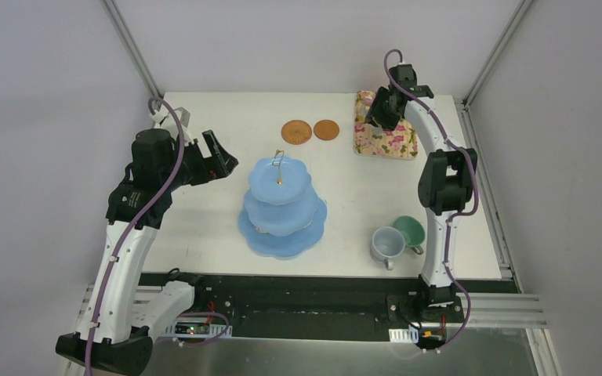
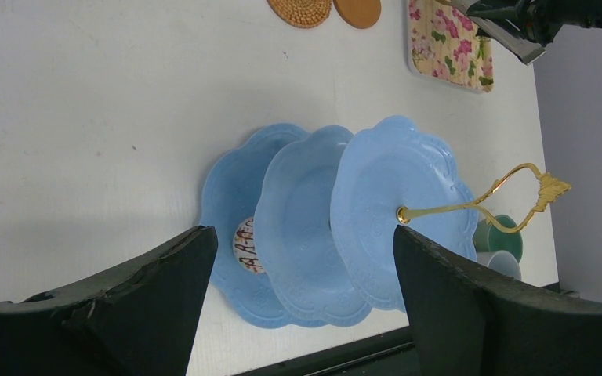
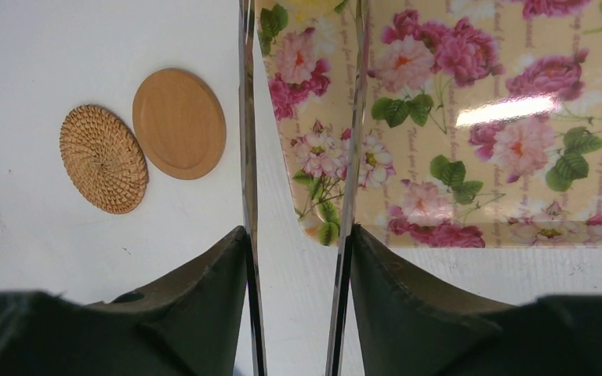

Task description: Serve the afternoon tea

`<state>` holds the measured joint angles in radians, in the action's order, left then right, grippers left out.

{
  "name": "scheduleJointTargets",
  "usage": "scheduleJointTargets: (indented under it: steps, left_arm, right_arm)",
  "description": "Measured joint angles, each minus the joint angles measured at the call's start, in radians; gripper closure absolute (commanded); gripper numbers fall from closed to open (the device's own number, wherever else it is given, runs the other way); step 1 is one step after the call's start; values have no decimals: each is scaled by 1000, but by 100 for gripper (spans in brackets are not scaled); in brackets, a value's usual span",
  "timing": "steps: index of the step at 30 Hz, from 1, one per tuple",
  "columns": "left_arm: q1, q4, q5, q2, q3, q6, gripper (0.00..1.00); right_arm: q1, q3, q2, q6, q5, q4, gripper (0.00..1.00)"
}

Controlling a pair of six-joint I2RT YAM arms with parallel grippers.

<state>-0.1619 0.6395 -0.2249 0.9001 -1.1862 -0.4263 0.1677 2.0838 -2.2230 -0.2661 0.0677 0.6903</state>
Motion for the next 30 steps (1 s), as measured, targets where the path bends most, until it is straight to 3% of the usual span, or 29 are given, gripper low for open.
scheduleJointTargets:
  steps: [18,30]
  left_arm:
    - [0,-1,0,19,0,0,13]
    - [0,0,0,10,0,0,13]
  right_arm:
    - [47,97,-76,91,-106,44,49]
    - [88,145,-118,182,-185,82,67]
